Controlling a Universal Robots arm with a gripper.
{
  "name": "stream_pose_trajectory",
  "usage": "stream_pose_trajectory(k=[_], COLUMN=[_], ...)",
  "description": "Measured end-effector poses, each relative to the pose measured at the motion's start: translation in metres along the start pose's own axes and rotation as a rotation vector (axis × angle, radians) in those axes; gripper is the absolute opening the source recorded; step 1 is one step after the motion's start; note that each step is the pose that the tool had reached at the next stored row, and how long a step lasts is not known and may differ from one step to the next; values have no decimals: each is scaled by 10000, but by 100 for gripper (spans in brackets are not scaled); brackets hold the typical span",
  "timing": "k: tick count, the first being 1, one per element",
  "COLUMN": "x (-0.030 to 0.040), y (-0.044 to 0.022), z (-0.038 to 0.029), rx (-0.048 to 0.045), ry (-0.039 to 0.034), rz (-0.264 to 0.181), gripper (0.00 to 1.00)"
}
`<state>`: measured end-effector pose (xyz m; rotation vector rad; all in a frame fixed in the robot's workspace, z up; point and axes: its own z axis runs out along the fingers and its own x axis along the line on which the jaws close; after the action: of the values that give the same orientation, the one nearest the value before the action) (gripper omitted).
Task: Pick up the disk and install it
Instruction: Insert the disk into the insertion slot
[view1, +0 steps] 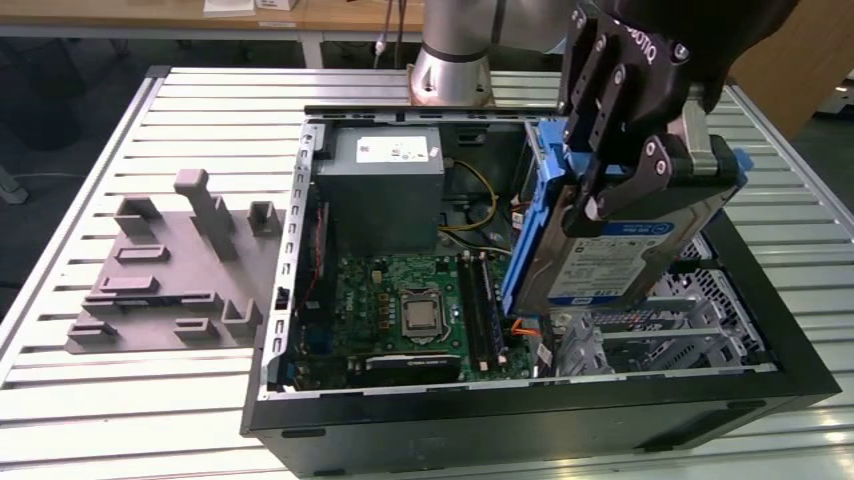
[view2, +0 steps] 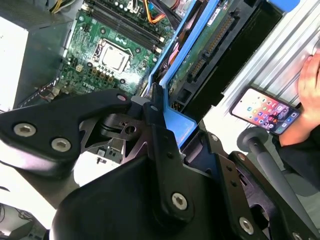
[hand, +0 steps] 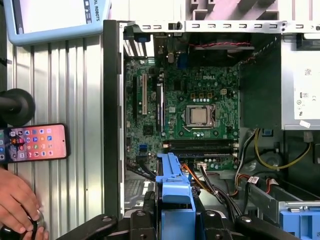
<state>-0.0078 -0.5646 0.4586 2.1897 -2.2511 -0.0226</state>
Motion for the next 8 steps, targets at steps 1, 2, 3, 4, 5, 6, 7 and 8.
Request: stream_pose_trajectory(k=[1, 2, 3, 4, 5, 6, 7, 8], x=[0, -1, -1, -2, -2, -3, -4, -5], y=[-18, -39, -61, -87, -114, -143, -174, -202], z=[5, 10, 15, 19, 22, 25, 28, 29], rx=[0, 0, 0, 0, 0, 0, 0, 0], ry=[0, -1, -1, -1, 0, 0, -1, 1], rz=[12, 16, 16, 16, 16, 16, 17, 17], gripper=[36, 36, 36, 36, 36, 36, 36, 36])
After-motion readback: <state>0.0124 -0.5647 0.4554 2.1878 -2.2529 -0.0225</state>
